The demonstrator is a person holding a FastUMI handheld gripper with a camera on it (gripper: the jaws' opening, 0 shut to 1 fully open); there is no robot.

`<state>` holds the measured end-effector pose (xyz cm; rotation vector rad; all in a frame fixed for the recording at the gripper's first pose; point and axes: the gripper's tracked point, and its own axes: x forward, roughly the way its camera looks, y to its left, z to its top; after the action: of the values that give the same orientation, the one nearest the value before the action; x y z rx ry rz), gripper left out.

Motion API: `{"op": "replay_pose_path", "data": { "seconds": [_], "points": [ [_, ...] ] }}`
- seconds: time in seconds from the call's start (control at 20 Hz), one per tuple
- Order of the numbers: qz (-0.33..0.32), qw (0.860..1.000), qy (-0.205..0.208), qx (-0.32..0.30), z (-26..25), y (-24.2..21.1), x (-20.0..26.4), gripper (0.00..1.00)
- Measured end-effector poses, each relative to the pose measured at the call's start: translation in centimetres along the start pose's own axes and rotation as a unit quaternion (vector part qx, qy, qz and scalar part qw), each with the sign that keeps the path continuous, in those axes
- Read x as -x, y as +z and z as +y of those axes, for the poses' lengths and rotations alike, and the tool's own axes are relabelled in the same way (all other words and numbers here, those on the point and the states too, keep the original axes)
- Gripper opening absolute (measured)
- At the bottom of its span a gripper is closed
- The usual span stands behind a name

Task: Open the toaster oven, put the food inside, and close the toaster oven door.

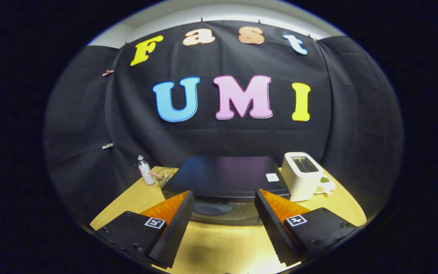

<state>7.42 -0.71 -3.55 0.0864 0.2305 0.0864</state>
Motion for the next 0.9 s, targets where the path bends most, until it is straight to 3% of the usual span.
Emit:
{"op": "replay_pose_path", "data": {
  "seconds": [0.45,0.9],
  "points": [
    [-0.08,0.994,-0.077,-0.007,-9.0,8.6,5.0,0.98],
    [-0.091,0.993,-0.069,-0.021,-8.7,10.0,4.8,0.98]
  ]
}}
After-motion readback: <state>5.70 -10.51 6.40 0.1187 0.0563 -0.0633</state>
